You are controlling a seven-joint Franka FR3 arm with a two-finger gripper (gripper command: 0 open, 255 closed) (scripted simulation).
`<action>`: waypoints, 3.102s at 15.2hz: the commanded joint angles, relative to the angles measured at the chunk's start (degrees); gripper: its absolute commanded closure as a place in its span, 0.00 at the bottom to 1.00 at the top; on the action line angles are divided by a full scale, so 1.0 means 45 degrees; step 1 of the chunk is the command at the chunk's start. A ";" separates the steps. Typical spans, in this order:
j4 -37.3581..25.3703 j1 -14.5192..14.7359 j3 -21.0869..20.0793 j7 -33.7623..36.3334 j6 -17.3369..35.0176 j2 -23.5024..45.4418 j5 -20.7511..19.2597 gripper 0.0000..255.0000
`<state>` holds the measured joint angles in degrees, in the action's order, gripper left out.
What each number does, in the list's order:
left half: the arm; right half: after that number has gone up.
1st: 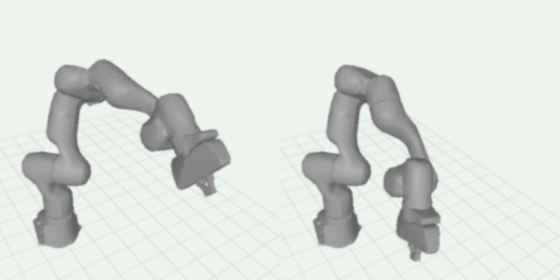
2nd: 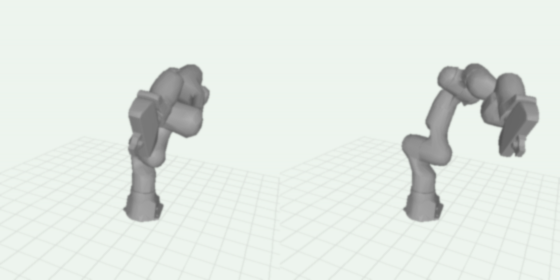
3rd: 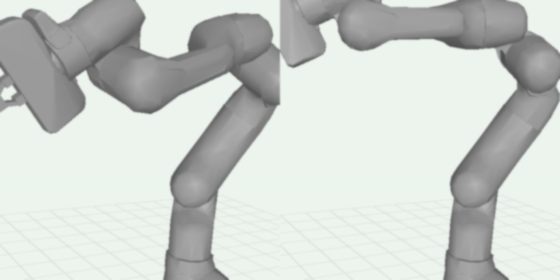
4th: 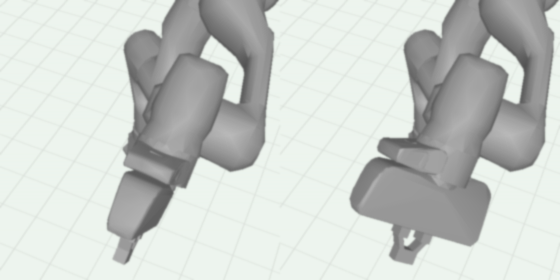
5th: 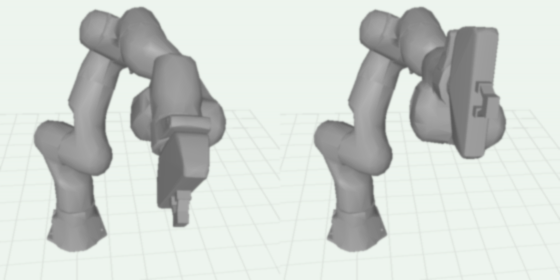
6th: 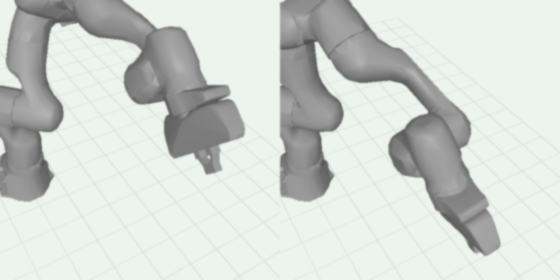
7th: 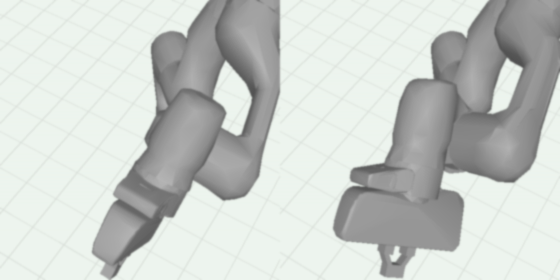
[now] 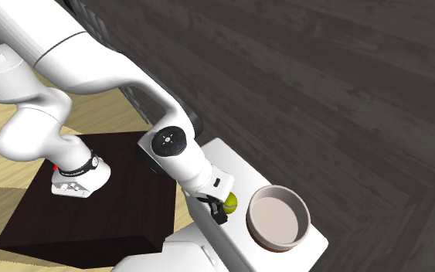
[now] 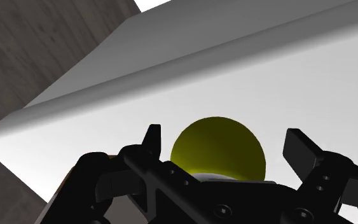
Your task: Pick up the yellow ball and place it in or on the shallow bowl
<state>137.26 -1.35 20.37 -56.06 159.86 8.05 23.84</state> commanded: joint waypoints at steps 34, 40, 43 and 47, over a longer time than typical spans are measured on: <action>-0.4886 0.1220 0.0399 0.5322 -0.5245 0.2592 -0.4679 0.00; -0.4886 0.1220 0.0399 0.5322 -0.5245 0.2592 -0.4679 1.00; -0.4907 0.1209 0.0388 0.5311 -0.5222 0.2638 -0.4658 1.00; -0.5004 0.1189 0.0379 0.5291 -0.5265 0.2696 -0.4633 1.00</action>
<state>114.78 4.05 22.11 -32.17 136.02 19.78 2.98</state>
